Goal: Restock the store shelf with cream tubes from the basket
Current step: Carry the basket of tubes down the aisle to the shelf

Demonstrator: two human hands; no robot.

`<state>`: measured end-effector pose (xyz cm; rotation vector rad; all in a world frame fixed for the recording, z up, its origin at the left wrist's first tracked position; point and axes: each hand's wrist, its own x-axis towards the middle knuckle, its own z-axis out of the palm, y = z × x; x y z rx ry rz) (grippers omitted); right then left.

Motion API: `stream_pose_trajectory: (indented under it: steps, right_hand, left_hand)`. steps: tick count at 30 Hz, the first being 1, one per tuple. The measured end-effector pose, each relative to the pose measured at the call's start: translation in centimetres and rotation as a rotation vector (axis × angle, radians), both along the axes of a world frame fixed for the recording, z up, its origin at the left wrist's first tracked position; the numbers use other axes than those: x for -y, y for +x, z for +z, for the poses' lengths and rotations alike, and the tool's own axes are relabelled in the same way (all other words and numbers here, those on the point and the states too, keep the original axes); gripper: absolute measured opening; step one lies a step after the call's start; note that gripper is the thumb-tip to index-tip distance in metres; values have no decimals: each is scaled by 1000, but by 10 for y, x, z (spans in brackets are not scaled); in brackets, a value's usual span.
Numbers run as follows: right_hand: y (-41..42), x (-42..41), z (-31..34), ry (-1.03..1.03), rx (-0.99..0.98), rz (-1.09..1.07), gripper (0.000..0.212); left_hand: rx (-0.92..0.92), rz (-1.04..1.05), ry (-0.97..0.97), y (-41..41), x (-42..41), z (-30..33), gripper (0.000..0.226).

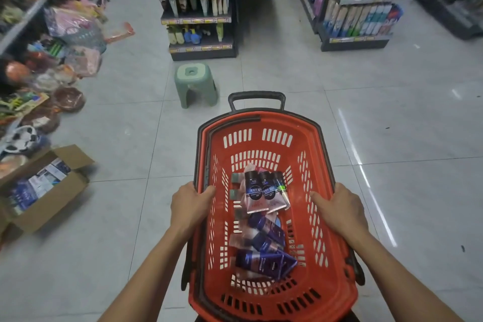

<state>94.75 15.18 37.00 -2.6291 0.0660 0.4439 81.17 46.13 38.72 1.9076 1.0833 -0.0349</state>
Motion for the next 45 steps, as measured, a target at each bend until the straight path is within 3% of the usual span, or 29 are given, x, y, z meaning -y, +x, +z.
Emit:
stream_pose_trajectory:
  steps: [12,25,45]
  right_hand:
    - [227,28,7,69,15,75,56]
    - [355,18,7,80,-9,79,55]
    - [535,-192,29,7,39,45,62]
  left_hand:
    - [-10,68,55,207,36,20,49]
    - [-57,76,86,340,27,21,45]
    - [59,11,-68,531,-193,11,41]
